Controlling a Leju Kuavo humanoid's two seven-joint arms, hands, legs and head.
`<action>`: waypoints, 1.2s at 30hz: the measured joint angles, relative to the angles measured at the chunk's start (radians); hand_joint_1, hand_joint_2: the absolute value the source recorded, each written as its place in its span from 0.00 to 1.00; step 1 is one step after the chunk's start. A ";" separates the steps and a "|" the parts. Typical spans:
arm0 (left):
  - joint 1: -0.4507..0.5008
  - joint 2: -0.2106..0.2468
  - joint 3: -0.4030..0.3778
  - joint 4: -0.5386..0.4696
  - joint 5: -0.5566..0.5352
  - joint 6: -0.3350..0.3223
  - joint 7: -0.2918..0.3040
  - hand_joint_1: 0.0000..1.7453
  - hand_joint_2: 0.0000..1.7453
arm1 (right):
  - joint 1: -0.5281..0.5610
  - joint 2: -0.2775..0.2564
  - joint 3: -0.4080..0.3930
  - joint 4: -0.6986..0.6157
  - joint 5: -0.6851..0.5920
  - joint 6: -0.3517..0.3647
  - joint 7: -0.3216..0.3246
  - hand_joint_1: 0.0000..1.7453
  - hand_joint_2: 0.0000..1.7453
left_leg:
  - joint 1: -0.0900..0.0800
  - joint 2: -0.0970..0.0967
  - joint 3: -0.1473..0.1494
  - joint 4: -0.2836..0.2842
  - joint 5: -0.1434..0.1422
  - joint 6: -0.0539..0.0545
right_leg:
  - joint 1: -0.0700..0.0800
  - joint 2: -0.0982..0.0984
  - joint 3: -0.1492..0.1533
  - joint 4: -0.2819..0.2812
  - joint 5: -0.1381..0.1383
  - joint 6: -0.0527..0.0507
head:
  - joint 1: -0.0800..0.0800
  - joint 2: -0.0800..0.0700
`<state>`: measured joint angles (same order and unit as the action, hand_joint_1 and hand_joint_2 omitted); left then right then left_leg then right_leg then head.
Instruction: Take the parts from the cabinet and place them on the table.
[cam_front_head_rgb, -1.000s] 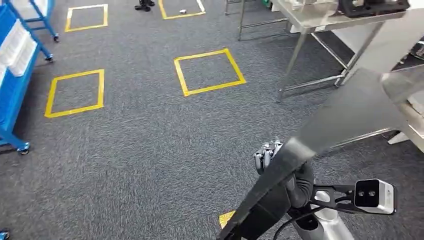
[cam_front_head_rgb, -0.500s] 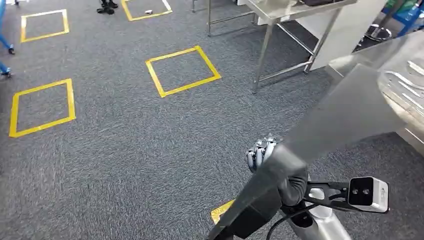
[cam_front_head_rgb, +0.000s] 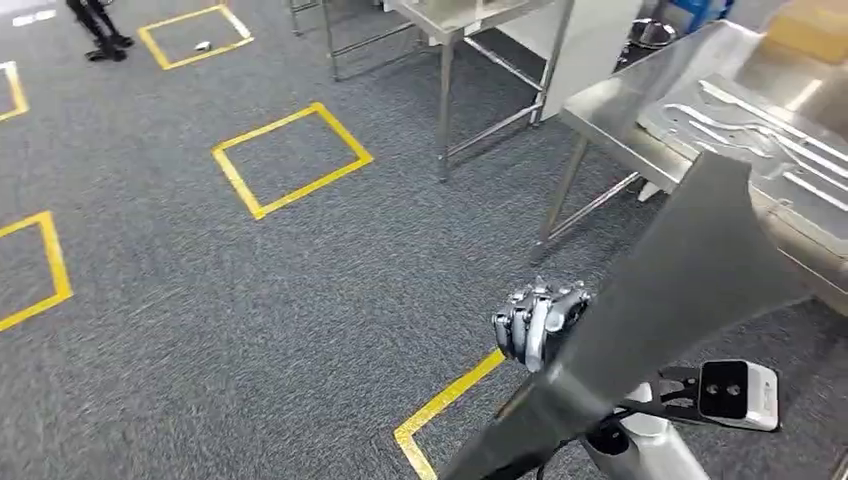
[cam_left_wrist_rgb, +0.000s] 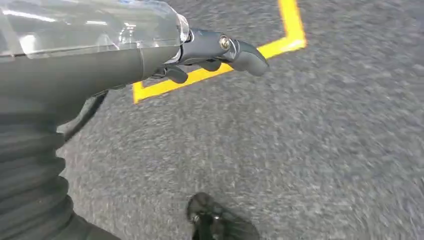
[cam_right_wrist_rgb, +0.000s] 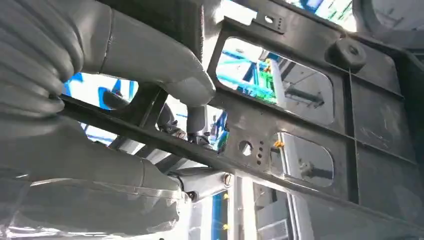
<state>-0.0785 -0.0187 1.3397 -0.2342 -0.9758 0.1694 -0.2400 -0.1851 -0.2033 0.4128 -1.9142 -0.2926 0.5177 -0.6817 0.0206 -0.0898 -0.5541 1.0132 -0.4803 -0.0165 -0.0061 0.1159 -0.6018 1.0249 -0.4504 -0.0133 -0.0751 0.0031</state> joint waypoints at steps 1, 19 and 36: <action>-0.001 0.000 0.000 0.000 0.000 0.000 0.000 0.00 1.00 | 0.003 -0.002 -0.001 0.001 0.000 0.000 0.000 1.00 1.00 | -0.005 0.010 -0.002 0.003 0.000 0.004 | -0.005 0.010 -0.005 -0.003 0.004 0.008 | 0.000 0.000; -0.017 -0.007 -0.002 0.000 -0.021 -0.024 -0.014 0.00 1.00 | -0.083 -0.023 0.044 0.023 -0.049 -0.053 0.069 1.00 1.00 | -0.018 0.202 0.034 -0.016 -0.017 -0.001 | 0.003 -0.147 0.007 -0.018 0.005 -0.002 | 0.000 0.000; -0.014 -0.012 -0.003 0.001 -0.019 -0.022 0.005 0.00 1.00 | -0.170 -0.019 0.103 0.032 -0.121 -0.081 0.103 1.00 1.00 | -0.003 0.061 0.000 -0.024 0.023 0.040 | 0.003 -0.073 -0.026 0.038 -0.029 0.029 | 0.001 0.000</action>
<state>-0.0929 -0.0305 1.3371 -0.2335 -0.9953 0.1473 -0.2354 -0.3553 -0.2228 0.5154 -1.8826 -0.4135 0.4364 -0.5787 0.0180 -0.0285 -0.5546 0.9896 -0.4574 0.0234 -0.0030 0.0433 -0.6282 1.0631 -0.4789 0.0158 -0.0744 0.0031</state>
